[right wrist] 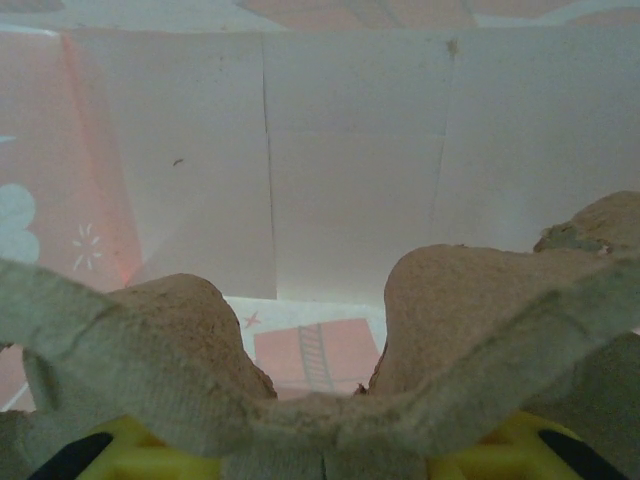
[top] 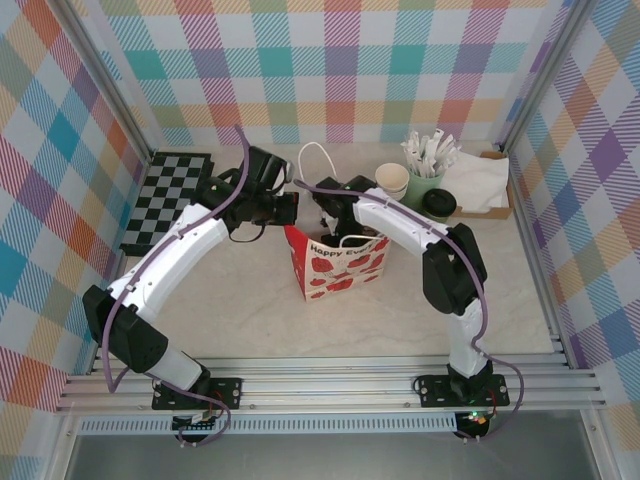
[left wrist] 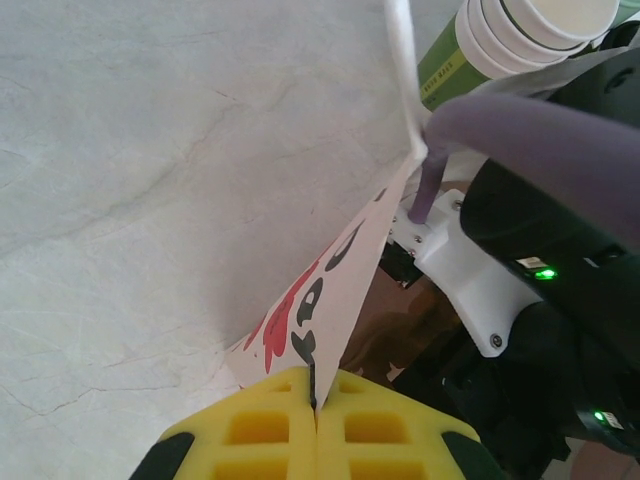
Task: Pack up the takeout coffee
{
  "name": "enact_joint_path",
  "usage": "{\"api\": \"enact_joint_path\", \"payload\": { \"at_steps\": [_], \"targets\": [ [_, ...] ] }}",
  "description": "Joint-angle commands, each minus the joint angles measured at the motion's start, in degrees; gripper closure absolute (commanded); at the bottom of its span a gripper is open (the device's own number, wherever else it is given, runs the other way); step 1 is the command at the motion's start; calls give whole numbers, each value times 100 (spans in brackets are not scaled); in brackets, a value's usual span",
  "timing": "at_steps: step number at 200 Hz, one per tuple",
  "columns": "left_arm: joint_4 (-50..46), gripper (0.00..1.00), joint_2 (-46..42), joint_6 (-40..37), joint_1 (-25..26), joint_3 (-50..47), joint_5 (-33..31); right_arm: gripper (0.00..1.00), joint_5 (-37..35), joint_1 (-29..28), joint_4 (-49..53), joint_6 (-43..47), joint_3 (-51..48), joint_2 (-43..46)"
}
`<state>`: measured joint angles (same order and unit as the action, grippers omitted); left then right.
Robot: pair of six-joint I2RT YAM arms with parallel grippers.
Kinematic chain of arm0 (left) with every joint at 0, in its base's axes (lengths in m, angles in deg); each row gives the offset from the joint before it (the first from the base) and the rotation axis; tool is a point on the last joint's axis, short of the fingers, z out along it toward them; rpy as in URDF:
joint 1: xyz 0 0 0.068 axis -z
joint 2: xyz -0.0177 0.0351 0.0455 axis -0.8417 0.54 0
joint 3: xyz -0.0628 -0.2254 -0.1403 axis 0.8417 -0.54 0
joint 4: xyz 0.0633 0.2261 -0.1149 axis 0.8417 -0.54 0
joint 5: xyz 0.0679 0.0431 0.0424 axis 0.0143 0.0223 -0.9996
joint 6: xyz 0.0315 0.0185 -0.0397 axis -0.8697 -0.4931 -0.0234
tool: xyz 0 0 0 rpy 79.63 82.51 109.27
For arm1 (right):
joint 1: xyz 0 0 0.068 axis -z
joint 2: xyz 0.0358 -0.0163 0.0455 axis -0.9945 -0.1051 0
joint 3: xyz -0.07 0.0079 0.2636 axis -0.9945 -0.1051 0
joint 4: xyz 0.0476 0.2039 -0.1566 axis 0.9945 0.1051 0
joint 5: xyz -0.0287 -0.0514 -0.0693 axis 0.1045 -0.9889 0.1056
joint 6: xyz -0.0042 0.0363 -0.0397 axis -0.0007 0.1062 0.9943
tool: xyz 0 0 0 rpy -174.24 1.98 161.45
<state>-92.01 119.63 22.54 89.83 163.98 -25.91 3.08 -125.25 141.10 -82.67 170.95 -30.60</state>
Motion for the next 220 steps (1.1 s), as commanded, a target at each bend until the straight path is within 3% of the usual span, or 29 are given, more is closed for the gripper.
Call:
{"api": "enact_joint_path", "payload": {
  "at_steps": [1, 65, 107, 151, 220],
  "targets": [
    [308, 100, -92, 72, -7, -35, -62, 66, 51, -30, 93, -85, -257, -136],
    [702, 99, -218, 120, -129, -296, 56, 67, -4, -38, -521, -142, -954, -100],
    [1517, 98, -689, 69, -130, -978, 562, 67, -297, -38, -908, -296, -1213, -189],
    [1278, 98, -669, 195, -190, -945, 294, 66, -510, -47, -1656, -515, -1695, -111],
    [1465, 97, -626, 164, -209, -1041, 628, 58, -661, -117, -2496, -396, -2149, -23]
  ]
}}
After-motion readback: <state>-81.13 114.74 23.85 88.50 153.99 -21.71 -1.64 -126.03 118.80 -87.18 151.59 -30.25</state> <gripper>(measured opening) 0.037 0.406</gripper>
